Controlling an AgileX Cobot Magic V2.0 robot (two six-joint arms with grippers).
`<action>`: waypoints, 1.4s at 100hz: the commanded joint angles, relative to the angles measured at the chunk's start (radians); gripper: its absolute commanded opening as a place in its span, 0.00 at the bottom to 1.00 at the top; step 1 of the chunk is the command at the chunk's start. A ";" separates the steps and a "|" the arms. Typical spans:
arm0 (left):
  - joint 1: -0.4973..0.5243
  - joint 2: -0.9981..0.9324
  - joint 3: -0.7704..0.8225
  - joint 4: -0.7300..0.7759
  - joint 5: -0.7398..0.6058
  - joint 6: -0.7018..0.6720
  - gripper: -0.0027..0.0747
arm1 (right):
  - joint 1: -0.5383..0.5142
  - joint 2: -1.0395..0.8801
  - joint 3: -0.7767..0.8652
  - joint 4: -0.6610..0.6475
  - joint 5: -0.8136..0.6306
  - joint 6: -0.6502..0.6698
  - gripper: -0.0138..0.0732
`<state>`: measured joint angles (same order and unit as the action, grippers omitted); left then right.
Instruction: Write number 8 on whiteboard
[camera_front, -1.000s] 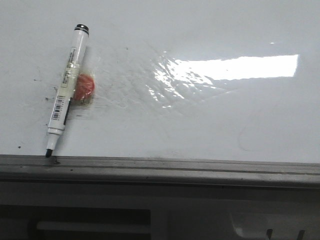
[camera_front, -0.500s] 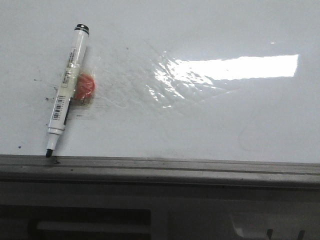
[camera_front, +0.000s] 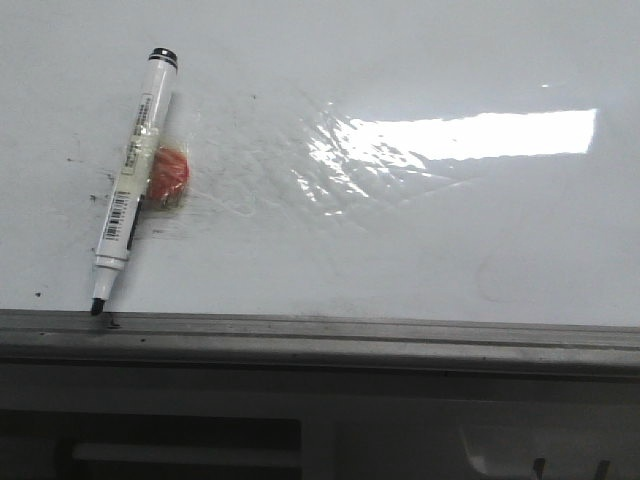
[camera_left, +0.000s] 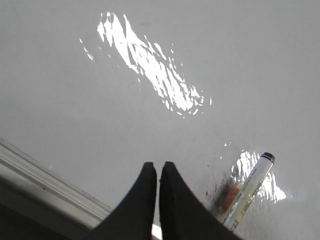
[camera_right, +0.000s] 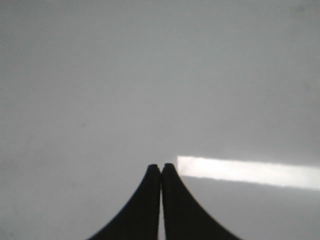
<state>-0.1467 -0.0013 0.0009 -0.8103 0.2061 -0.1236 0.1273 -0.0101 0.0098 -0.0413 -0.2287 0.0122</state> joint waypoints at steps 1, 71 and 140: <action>0.001 -0.031 0.021 -0.036 -0.071 -0.007 0.01 | -0.005 -0.021 -0.033 0.188 0.018 0.020 0.10; -0.001 0.387 -0.408 0.116 0.235 0.502 0.01 | -0.005 0.194 -0.431 0.113 0.610 0.018 0.10; -0.238 0.648 -0.450 0.060 0.176 0.570 0.58 | -0.005 0.196 -0.432 0.115 0.628 0.018 0.58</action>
<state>-0.3559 0.6069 -0.4120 -0.6913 0.4857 0.4427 0.1273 0.1649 -0.3860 0.0811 0.4603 0.0362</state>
